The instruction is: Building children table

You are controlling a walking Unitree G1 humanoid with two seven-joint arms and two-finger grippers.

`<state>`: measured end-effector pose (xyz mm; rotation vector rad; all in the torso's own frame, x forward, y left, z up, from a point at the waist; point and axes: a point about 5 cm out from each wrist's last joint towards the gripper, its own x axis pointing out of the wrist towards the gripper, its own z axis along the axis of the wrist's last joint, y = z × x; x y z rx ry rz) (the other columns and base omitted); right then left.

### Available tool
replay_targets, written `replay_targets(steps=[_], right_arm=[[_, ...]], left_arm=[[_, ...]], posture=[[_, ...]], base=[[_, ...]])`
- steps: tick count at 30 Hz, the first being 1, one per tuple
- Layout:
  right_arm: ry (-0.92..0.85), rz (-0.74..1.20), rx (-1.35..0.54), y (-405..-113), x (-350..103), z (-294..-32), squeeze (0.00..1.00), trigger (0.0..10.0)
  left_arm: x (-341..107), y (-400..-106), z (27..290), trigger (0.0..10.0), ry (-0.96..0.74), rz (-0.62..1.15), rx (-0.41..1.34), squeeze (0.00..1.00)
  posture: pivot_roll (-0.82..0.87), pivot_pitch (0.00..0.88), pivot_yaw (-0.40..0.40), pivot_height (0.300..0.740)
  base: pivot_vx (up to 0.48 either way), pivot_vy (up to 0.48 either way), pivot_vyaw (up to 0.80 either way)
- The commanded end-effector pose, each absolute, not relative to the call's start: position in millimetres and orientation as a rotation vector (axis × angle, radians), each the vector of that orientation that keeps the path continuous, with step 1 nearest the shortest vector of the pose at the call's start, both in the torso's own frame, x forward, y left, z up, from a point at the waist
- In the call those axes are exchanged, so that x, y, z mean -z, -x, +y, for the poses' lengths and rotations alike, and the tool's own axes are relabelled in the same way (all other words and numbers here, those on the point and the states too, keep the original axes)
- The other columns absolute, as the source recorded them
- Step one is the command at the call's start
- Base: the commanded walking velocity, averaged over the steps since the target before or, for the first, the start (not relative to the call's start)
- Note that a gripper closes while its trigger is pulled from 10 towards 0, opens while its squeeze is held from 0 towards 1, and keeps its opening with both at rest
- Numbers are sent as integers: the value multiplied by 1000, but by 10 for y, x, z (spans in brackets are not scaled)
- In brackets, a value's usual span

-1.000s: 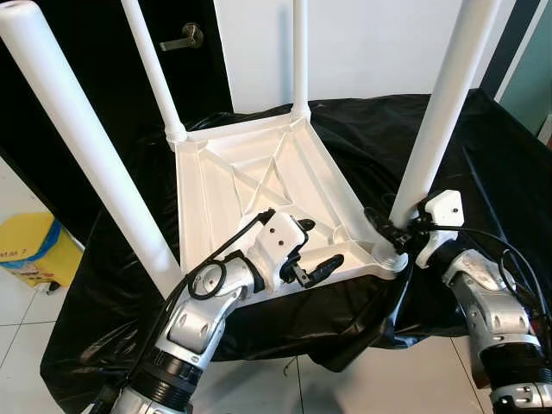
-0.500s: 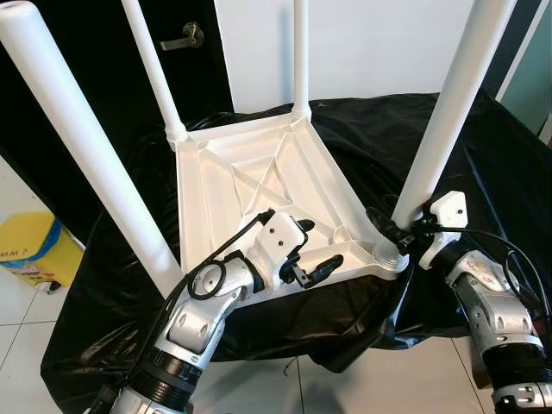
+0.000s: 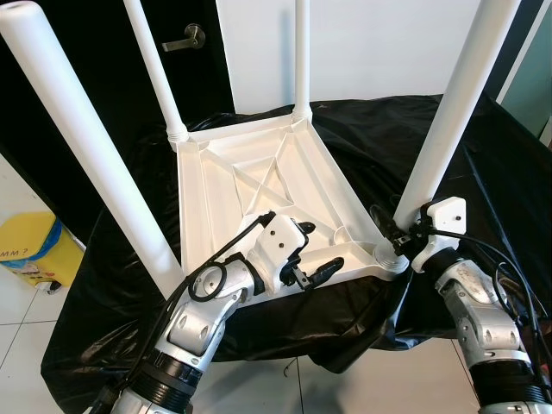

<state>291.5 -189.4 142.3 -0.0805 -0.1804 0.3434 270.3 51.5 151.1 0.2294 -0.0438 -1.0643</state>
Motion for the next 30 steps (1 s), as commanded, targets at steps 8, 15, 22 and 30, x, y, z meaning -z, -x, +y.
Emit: replay_targets(steps=[8, 15, 22, 30], right_arm=[[20, -87, -126, -2812, -1158, -1821, 0, 10000], [-28, -50, 119, -2728, -1059, -1677, 0, 10000], [-74, -26, 161, -2712, -1043, -1533, 0, 10000], [-75, -24, 145, -2699, -1054, -1521, 0, 10000]], left_arm=[[-1476, -2673, 499, 10000, -229, -23, 1084, 0], [-1477, -2671, 499, 10000, -224, -25, 1077, 0], [-1481, -2678, 492, 10000, -221, -27, 1070, 0], [-1485, -2682, 507, 10000, -221, -28, 1062, 0]], posture=[[-85, 0, 67, 740], [-76, 0, 48, 740], [-78, 2, 50, 740], [-76, 12, 43, 740]], base=[[0, 0, 0], [0, 0, 0], [0, 0, 0], [0, 0, 0]])
